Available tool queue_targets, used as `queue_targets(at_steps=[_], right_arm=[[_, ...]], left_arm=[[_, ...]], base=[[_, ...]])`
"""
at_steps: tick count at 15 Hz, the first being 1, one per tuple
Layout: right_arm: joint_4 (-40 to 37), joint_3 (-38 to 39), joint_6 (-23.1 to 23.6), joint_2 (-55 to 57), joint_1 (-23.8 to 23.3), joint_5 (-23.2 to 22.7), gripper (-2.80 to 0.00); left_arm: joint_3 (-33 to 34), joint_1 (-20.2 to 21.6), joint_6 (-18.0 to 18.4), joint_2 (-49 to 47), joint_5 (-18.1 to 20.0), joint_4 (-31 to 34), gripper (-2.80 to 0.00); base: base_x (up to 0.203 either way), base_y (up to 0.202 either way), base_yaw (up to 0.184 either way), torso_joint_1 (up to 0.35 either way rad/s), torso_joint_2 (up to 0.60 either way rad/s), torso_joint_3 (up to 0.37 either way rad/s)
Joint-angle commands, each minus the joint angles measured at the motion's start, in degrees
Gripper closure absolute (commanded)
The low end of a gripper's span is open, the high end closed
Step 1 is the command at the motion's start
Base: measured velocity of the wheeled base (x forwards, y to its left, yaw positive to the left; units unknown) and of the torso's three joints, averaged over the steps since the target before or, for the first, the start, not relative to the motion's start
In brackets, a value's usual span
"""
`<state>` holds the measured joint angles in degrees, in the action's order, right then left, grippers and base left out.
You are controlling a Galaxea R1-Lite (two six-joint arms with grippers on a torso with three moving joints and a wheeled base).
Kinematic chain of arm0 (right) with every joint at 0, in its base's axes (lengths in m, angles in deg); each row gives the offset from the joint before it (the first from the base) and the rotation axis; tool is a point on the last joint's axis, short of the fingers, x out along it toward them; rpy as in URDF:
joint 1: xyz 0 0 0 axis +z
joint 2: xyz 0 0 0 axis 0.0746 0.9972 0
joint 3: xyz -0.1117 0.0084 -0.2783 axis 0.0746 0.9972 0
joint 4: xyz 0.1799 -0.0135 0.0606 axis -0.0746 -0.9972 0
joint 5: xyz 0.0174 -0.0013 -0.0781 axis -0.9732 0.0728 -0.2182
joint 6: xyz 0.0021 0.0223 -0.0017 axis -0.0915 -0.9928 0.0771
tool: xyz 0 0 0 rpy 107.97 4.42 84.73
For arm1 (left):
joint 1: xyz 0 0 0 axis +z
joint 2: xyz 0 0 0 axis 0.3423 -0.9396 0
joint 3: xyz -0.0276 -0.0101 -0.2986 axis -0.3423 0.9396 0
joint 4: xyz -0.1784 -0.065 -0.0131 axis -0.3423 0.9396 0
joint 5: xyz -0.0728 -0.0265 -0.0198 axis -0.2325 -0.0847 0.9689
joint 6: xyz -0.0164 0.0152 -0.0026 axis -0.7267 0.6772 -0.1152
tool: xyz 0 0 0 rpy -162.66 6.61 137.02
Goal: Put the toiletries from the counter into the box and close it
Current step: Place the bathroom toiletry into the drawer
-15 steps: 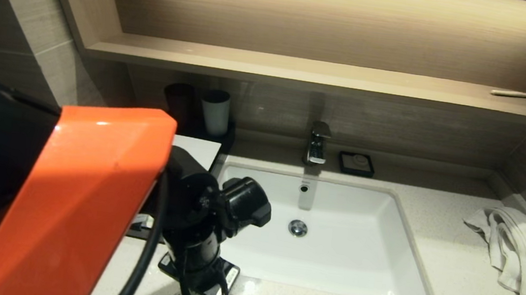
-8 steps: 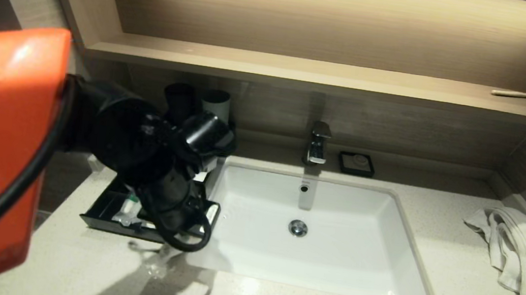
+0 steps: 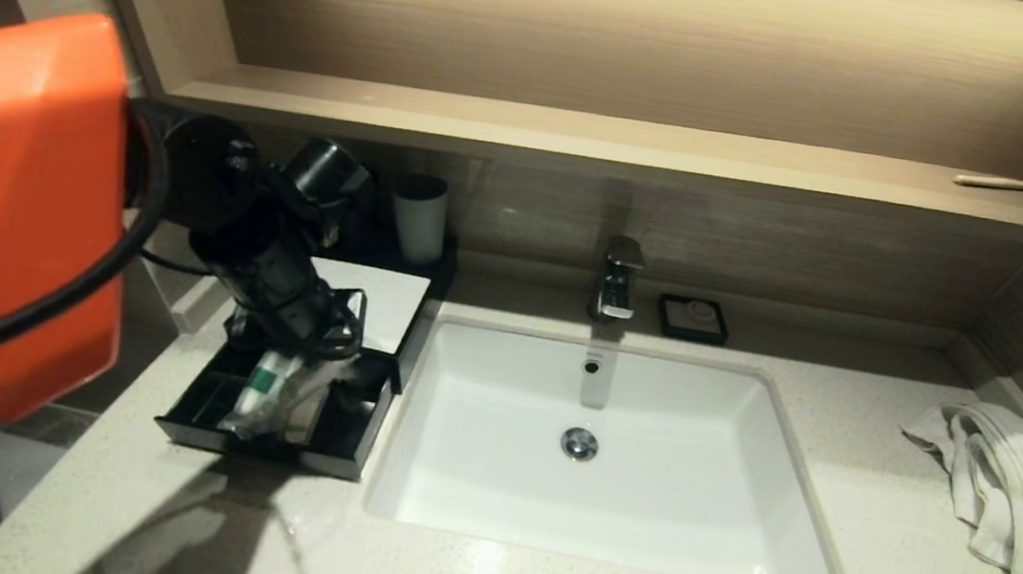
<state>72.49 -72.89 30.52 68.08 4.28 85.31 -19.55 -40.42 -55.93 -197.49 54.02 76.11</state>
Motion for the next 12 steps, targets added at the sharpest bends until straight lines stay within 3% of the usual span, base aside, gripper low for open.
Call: queue_targets(at_steps=[1,12], right_arm=[[0.0,0.0,0.0,0.0,0.0,0.0,0.0],[0.0,0.0,0.0,0.0,0.0,0.0,0.0]], left_arm=[[-2.1,1.7,-0.3,-3.8,0.0,0.2,0.0],[-6.1,2.7,-12.3,-9.0,-0.1,0.3,0.0]], base=[[0.0,0.0,0.0,0.0,0.0,0.0],[0.0,0.0,0.0,0.0,0.0,0.0]])
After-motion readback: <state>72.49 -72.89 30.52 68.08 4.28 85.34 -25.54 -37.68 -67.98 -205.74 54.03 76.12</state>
